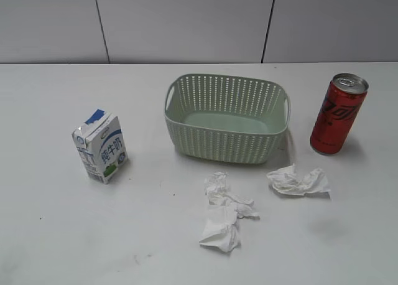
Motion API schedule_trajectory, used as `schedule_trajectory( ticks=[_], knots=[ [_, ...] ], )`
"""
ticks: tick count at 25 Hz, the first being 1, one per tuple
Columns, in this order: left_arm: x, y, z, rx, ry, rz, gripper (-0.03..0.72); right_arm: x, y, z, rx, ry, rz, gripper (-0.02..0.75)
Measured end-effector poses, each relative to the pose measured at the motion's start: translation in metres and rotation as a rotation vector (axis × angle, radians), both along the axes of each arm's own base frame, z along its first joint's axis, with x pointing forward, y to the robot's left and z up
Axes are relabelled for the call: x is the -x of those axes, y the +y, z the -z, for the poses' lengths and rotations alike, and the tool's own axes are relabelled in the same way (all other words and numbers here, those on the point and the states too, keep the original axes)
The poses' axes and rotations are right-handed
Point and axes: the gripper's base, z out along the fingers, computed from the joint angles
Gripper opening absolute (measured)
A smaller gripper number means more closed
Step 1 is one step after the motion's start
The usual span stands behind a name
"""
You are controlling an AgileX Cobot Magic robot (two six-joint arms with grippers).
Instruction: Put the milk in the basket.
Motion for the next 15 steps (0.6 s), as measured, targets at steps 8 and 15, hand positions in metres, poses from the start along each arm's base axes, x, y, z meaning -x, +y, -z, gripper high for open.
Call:
schedule_trajectory(
  ticks=[8,15],
  knots=[
    [0.0,0.0,0.0,0.0,0.0,0.0,0.578,0.0,0.0,0.0,0.0,0.0,0.0,0.496],
    [-0.0001,0.0,-0.0002,0.0,-0.003,0.0,0.578,0.0,0.0,0.0,0.0,0.0,0.0,0.496]
  ],
)
